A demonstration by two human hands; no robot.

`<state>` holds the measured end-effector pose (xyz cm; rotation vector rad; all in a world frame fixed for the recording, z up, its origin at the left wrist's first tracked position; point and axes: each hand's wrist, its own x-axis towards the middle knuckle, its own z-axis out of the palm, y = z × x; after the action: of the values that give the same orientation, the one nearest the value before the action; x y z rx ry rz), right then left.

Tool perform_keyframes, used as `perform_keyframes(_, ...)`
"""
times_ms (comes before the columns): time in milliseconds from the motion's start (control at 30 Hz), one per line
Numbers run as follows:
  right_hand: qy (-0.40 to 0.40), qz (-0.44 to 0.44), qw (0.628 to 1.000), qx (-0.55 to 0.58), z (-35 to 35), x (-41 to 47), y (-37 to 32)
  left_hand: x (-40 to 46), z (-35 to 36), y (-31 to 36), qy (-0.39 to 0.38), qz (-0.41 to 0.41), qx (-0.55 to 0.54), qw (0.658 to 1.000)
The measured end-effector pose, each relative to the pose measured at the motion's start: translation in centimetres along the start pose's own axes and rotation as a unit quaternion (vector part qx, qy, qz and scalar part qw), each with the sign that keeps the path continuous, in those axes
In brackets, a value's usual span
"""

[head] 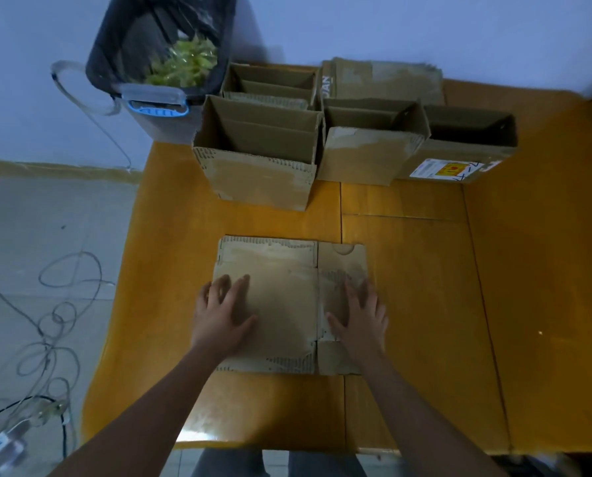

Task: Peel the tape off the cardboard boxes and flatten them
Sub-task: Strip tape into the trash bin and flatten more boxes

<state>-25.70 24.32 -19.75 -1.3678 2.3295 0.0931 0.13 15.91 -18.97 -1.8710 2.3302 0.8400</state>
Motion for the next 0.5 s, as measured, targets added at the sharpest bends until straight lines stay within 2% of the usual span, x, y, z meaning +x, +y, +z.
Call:
perform_keyframes(67,0.002,0.024,1.000,0.012,-0.1,0.3,-0.8,0.5,0.3,0.6,0.031,-0.025,-0.024,0.999)
perform_keyframes(200,0.002,0.061,0.995,0.074,-0.9,0.9,-1.7,1.6,0.3,1.7,0.059,-0.104,-0.149,0.982)
perform_keyframes(333,0.006,0.067,0.985,0.156,-2.5,1.2,-1.2,2.1,-0.8,1.8,0.032,-0.074,-0.131,0.988)
perform_keyframes(500,0.010,0.001,0.992,0.128,-5.2,0.5,-1.9,2.0,-3.2,2.8,0.019,-0.051,-0.103,0.993)
